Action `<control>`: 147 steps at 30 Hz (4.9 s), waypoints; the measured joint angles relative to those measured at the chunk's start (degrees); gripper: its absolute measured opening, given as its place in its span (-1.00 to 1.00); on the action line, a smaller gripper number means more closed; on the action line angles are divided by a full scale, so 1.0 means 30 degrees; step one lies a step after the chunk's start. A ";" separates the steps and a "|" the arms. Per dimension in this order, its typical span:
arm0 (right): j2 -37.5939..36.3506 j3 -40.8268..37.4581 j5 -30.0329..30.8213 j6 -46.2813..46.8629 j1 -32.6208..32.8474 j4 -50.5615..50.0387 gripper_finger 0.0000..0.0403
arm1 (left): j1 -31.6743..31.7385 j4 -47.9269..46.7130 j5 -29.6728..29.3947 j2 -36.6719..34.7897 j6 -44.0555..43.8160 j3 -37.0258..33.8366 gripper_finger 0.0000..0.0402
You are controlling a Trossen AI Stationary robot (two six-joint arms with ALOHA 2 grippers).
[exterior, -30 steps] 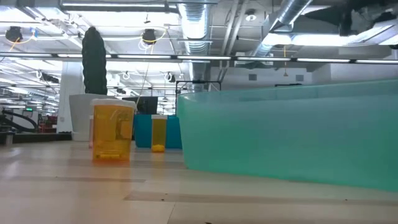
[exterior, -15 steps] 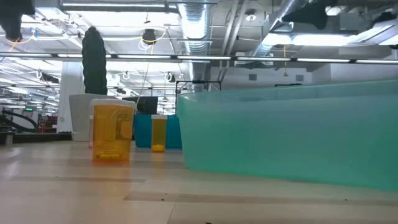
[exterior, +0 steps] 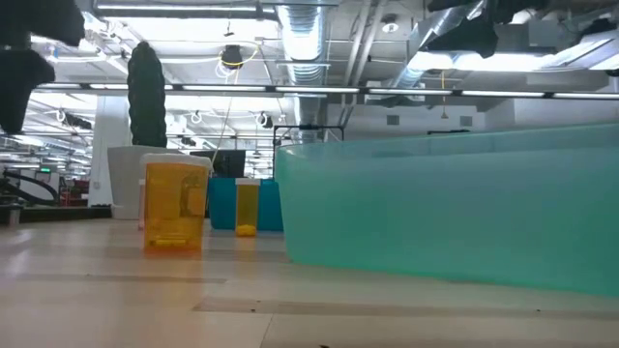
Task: Pick and place medicine bottles into bin by pill shape (circle, oval)
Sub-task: Put the large orange pill bottle into the blue bin
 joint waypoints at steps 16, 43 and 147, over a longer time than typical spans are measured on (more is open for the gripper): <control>0.0000 0.0000 -0.0005 0.0036 -0.0024 -0.0042 0.70 | 0.0022 0.2081 0.0715 0.0007 -0.0101 -0.2167 0.78; 0.0000 0.0000 0.0049 0.0007 -0.0022 -0.0044 0.66 | 0.0036 0.2991 0.1447 0.1960 0.1356 -0.2181 0.27; 0.0000 0.0000 0.0073 0.0015 -0.0022 -0.0056 0.66 | 2.0414 0.4976 0.0124 1.8571 2.4473 1.5560 0.23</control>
